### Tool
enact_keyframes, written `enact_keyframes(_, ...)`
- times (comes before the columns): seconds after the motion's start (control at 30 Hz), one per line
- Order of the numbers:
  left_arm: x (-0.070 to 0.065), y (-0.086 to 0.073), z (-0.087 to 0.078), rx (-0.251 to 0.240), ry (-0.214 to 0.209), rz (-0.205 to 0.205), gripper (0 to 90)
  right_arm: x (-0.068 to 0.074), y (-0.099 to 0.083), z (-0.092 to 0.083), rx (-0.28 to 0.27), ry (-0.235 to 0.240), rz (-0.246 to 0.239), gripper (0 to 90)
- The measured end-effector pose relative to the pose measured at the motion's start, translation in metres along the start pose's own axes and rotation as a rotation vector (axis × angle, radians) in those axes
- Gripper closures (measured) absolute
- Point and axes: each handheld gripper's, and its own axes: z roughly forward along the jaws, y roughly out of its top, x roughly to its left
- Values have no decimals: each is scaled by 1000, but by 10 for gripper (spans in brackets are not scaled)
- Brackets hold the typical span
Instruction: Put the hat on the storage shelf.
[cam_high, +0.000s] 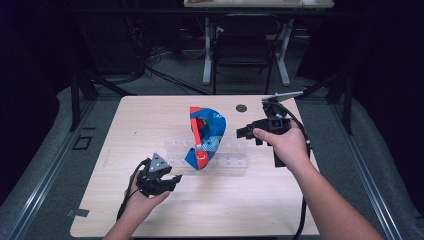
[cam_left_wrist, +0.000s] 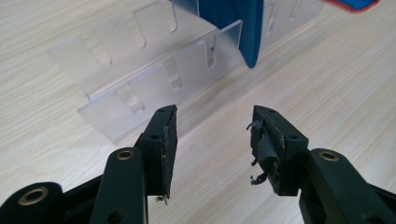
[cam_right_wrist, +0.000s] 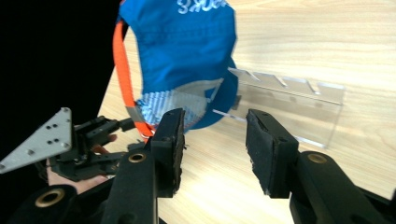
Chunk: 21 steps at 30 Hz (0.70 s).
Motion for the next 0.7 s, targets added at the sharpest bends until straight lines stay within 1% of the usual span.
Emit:
enact_keyframes(0.17, 6, -9, -3, 15, 11, -16, 501, -7, -7, -5, 8, -30, 6, 554)
enact_keyframes(0.2, 7, -11, -3, 8, 18, -23, 501, -8, -9, -5, 6, -37, 4, 552)
enact_keyframes(0.3, 11, -17, -6, 21, 15, -35, 496, -13, -14, -9, 13, -55, -2, 550)
enact_keyframes(0.33, 13, -19, -7, 23, 17, -38, 495, -14, -16, -10, 12, -60, 0, 549)
enact_keyframes(0.37, 13, -21, -7, 14, 22, -45, 493, -17, -18, -11, 14, -63, 0, 548)
enact_keyframes(0.4, 14, -24, -9, 23, 19, -50, 493, -18, -20, -12, 13, -68, 2, 546)
enact_keyframes(0.43, 15, -26, -9, 17, 22, -50, 493, -21, -22, -13, 11, -73, 4, 546)
enact_keyframes(0.5, 17, -30, -10, 26, 24, -59, 491, -25, -27, -15, 14, -88, -1, 547)
enact_keyframes(0.6, 19, -35, -13, 28, 23, -71, 490, -30, -32, -16, 13, -97, 7, 546)
enact_keyframes(0.63, 19, -37, -13, 21, 28, -75, 489, -33, -35, -18, 15, -94, 12, 546)
enact_keyframes(0.7, 21, -40, -14, 30, 26, -71, 489, -35, -38, -19, 1, -93, 23, 545)
